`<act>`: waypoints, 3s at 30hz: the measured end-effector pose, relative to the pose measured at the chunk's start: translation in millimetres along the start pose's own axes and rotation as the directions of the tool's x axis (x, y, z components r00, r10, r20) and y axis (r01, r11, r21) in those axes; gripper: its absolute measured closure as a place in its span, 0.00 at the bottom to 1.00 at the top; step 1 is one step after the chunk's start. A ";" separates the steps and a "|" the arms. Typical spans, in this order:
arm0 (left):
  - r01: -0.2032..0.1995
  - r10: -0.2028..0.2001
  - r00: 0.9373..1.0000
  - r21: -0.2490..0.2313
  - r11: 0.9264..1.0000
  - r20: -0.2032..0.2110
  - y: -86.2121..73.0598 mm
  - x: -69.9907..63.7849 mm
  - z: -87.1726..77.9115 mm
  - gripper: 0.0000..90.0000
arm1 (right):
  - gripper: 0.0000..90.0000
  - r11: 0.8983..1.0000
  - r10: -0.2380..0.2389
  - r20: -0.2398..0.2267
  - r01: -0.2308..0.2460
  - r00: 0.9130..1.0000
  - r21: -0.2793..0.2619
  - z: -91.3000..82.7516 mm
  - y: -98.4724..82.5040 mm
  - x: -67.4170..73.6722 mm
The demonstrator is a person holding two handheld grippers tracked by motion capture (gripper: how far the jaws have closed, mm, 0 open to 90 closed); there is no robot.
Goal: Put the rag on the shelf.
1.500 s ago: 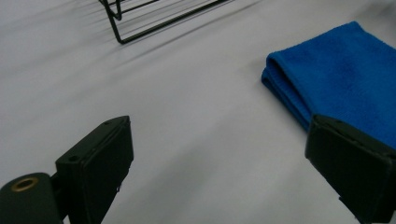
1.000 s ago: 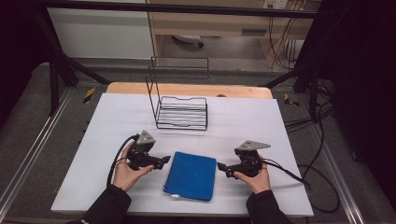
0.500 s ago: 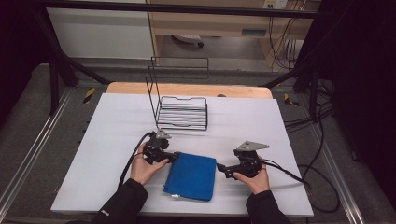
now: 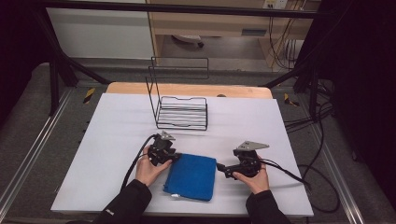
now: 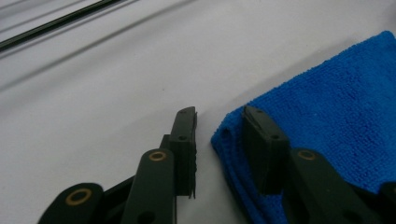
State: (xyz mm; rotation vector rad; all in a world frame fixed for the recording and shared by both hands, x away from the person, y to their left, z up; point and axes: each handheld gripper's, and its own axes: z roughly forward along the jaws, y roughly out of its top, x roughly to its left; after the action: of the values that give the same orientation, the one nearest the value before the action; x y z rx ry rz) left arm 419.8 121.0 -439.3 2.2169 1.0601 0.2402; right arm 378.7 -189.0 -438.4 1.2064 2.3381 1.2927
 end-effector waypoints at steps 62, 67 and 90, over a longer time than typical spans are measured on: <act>0.006 -0.001 0.997 -0.060 0.998 0.083 -8.8 3.1 -1.1 0.95 | 0.96 0.982 0.162 -0.040 -0.157 0.986 0.108 30.8 13.6 15.0; 0.000 0.007 0.997 -0.098 0.995 0.080 -8.5 2.3 -9.9 0.95 | 0.96 0.984 0.160 -0.046 -0.155 0.986 0.082 27.6 14.7 16.1; -0.021 0.041 0.997 -0.276 0.961 0.066 -9.7 -7.2 -63.6 0.95 | 0.96 0.991 0.080 -0.085 -0.089 0.993 -0.103 0.5 31.9 31.1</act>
State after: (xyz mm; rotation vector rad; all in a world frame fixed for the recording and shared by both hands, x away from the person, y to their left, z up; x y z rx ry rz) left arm 382.1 150.9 -396.0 1.9782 0.8954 0.3014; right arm 376.7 -156.7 -407.8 1.2537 2.2610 1.5010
